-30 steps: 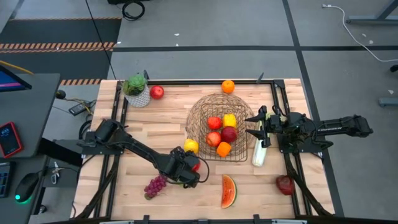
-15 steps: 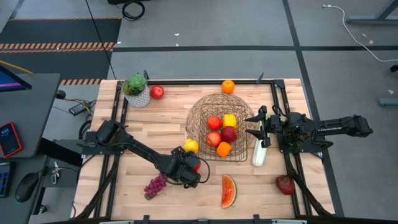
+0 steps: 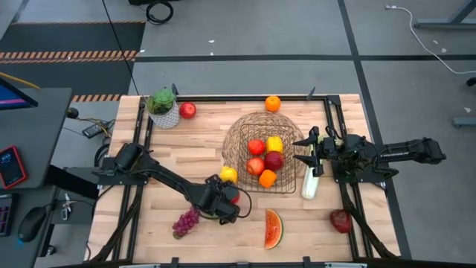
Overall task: Build produce basket
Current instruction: Put the bottom red apple into the wire basket
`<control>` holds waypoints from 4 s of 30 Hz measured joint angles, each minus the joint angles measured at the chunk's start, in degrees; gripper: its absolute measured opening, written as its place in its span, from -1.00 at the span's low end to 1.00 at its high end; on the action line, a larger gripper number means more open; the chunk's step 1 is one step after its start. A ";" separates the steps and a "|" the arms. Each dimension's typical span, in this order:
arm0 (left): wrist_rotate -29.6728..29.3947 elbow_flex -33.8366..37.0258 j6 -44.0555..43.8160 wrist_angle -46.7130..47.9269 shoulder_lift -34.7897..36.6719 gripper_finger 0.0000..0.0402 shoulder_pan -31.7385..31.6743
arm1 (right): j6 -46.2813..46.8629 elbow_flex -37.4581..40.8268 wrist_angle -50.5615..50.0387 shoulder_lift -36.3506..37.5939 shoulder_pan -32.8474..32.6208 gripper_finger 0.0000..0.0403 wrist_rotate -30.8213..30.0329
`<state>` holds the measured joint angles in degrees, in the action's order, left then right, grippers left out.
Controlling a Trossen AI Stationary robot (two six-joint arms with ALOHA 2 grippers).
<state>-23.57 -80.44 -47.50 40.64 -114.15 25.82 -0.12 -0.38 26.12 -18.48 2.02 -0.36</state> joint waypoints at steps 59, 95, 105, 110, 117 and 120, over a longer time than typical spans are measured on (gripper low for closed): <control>-3.15 -0.35 55.71 -37.26 18.93 0.78 -21.93 | 0.00 0.01 -0.01 0.02 0.01 0.15 0.00; -3.24 0.99 57.22 -16.72 18.74 0.97 -24.88 | 0.01 -0.01 -0.01 0.02 0.01 0.15 -0.01; -11.28 21.95 63.43 -38.11 34.24 0.97 -19.36 | 0.01 0.00 0.00 0.00 -0.02 0.15 -0.01; -9.74 36.32 70.80 -59.36 39.05 0.97 -19.17 | 0.02 -0.01 0.03 0.00 0.01 0.15 -0.02; -8.03 43.70 84.11 -72.94 40.79 0.97 -18.20 | 0.01 0.00 -0.01 0.00 -0.01 0.15 -0.02; -8.10 43.71 88.58 -71.78 40.67 0.97 -18.05 | 0.02 -0.01 0.01 0.00 0.00 0.15 -0.02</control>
<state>-31.68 -36.73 41.08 -31.14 -73.48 7.77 -0.10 -0.38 26.13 -18.48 2.02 -0.38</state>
